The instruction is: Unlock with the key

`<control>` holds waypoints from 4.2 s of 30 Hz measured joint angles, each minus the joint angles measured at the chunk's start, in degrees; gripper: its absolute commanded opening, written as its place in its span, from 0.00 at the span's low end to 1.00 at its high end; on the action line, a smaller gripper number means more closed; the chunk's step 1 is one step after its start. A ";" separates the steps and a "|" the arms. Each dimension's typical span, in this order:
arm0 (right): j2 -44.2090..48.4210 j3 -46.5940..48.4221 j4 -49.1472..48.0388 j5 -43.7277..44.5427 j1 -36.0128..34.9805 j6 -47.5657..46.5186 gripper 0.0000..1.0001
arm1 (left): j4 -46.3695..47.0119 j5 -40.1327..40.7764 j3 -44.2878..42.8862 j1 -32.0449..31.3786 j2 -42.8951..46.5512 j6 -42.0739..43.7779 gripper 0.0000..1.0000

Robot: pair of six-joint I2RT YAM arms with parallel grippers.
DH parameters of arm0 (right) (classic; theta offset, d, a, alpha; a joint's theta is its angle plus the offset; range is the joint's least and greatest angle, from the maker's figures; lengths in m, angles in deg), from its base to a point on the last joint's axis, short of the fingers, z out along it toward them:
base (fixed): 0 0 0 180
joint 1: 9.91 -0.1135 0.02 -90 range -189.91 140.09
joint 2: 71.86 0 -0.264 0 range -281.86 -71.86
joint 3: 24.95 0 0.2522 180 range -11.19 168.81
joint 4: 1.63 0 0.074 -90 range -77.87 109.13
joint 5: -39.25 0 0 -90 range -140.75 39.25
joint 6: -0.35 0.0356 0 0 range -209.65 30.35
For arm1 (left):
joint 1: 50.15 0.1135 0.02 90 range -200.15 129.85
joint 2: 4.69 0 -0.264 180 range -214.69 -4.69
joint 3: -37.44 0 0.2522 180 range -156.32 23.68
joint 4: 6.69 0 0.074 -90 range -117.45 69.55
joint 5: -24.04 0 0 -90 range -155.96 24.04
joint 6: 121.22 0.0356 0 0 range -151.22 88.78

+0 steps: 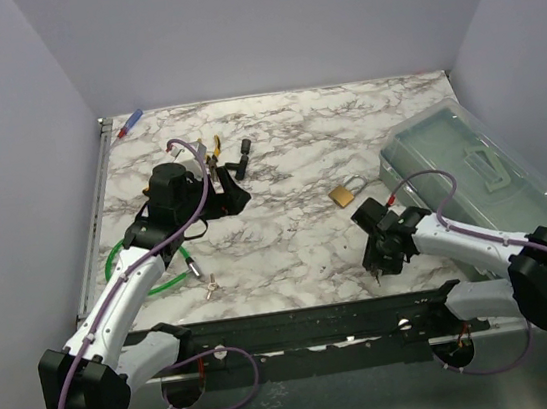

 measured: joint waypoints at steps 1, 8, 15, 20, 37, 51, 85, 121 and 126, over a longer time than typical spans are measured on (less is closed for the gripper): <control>-0.09 -0.02 -0.02 -0.02 0.00 -0.11 0.39 | -0.02 0.02 0.00 0.00 0.00 0.02 0.86; -1.36 0.48 -0.02 0.11 0.00 -0.57 0.29 | -0.02 0.09 0.00 0.00 0.00 0.07 0.86; -3.50 1.46 -0.79 0.11 0.00 -1.55 0.01 | -0.02 0.11 0.00 0.00 0.00 0.20 0.86; -3.63 1.73 -0.92 0.02 0.00 -3.63 0.01 | -0.02 0.13 0.00 0.00 0.00 0.24 0.86; 4.09 0.74 -12.26 -1.42 0.00 -0.35 0.01 | 1.42 -0.79 0.63 -0.42 0.00 -1.62 0.86; 9.86 0.04 -26.43 -6.82 0.00 3.50 0.01 | 6.67 0.33 4.31 -8.61 2.29 -7.80 0.80; 19.10 -1.31 -51.10 -27.02 0.00 -13.03 0.01 | 44.89 -3.65 13.33 -17.33 -3.17 -35.60 0.54; 19.67 -1.01 -54.80 -30.51 0.00 -12.09 0.75 | 50.64 -5.22 15.15 -18.67 -4.00 -38.80 0.00; 21.16 0.31 -50.47 -30.69 0.00 -16.70 0.79 | 48.46 -6.91 13.81 -18.67 -4.57 -38.10 0.00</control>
